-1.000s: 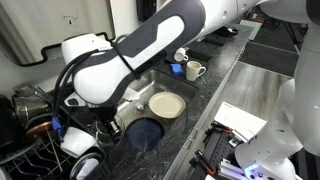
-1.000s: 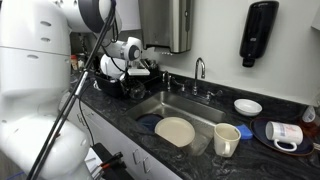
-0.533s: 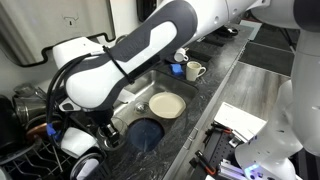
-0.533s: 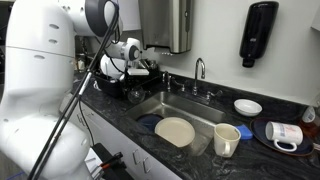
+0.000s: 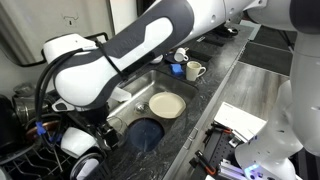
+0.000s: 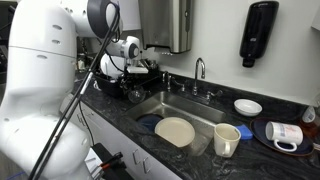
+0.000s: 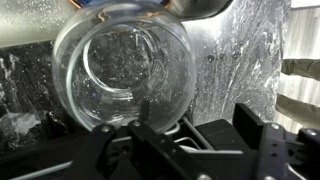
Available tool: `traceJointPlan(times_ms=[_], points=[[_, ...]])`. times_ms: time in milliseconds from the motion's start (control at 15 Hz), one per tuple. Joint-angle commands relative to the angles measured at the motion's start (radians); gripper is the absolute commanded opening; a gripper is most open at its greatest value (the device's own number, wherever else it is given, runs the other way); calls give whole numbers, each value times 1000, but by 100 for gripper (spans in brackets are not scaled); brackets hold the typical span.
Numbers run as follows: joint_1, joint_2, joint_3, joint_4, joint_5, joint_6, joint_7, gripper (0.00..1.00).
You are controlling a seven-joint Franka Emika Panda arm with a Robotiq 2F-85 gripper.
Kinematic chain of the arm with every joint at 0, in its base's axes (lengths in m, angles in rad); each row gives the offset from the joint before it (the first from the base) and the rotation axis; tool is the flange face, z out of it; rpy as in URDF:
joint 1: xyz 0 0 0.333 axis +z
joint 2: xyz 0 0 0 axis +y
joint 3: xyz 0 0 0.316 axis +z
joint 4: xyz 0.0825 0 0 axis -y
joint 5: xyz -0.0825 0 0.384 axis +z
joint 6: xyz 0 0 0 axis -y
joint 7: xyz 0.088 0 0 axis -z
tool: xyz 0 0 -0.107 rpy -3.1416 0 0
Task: Move the glass cup to the left of the sink
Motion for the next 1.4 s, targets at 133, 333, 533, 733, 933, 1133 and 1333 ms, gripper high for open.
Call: traceJointPlan(times_ms=[133,333,533,733,933,1133,1333], points=[[-28,4,7,70,34,-25,-15,100],[-42,2,1,85,48,-23,-10,100],[-57,-4,-5,96,65,-20,-7,100],[-81,-30,-12,97,85,-8,-10,100],[-107,-61,-32,109,76,-45,-15,100],[-138,-104,-62,105,72,-75,-17,100],[-160,-154,-97,99,55,-112,-5,100]])
